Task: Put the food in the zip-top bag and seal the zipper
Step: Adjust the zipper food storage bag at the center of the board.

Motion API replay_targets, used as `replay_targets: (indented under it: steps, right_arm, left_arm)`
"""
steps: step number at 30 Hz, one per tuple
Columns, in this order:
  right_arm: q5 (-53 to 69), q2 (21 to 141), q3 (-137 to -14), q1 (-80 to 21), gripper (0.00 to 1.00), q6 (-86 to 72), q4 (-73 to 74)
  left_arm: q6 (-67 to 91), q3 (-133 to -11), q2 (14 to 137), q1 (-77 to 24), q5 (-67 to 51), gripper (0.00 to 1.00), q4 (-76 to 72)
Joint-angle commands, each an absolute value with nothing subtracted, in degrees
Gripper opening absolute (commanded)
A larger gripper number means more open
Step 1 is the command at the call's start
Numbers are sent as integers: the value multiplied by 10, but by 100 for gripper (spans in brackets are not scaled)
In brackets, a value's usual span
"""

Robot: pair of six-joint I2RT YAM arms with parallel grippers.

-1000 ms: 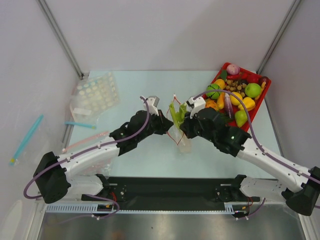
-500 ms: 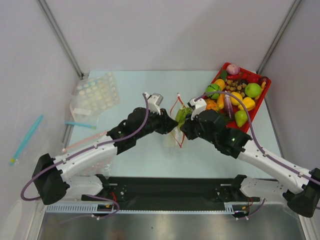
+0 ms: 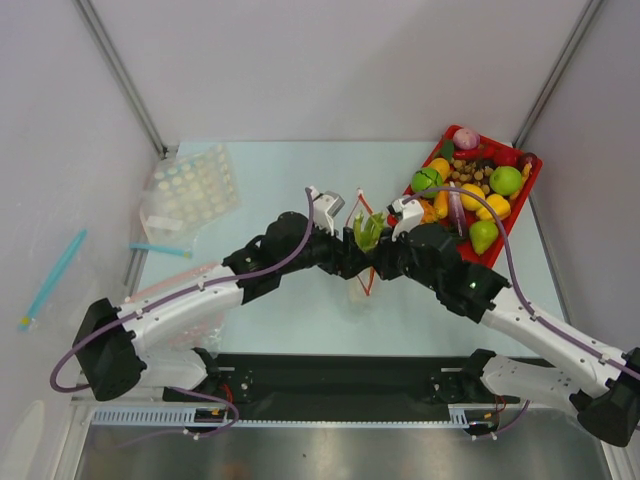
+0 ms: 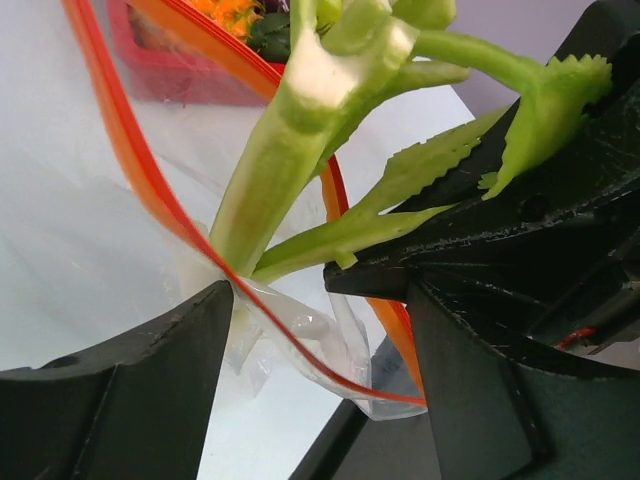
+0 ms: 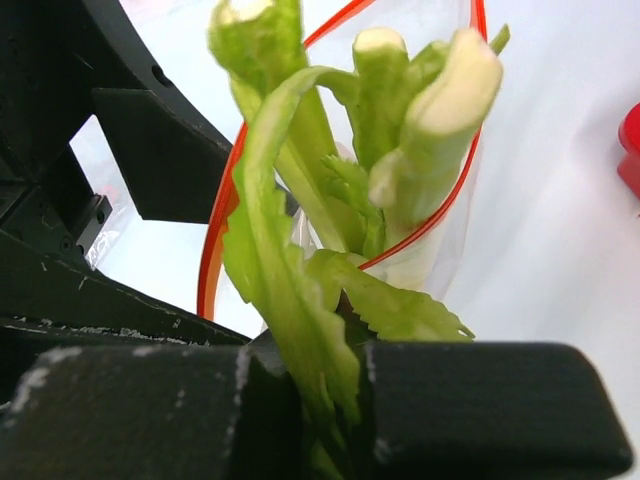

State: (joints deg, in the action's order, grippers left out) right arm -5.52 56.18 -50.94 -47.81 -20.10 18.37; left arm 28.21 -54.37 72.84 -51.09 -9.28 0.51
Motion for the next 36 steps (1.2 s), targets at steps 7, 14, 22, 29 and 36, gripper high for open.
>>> replay_targets:
  steps: [7, 14, 22, 29, 36]
  right_arm:
    - [59, 541, -490, -474, 3, -202, 92]
    - [103, 544, -481, -463, 20, -209, 75]
    - [240, 577, -460, -397, 27, -263, 19]
    - [261, 568, -449, -385, 48, -279, 6]
    - [299, 563, -445, -377, 52, -294, -25]
  left_arm:
    - [274, -577, 759, -519, -131, 74, -12]
    - [280, -562, 753, -519, -137, 53, -41]
    - [280, -557, 762, -519, -201, 77, -71]
    - [271, -555, 763, -519, -230, 83, -85]
    - [261, -549, 769, -519, -243, 95, -97]
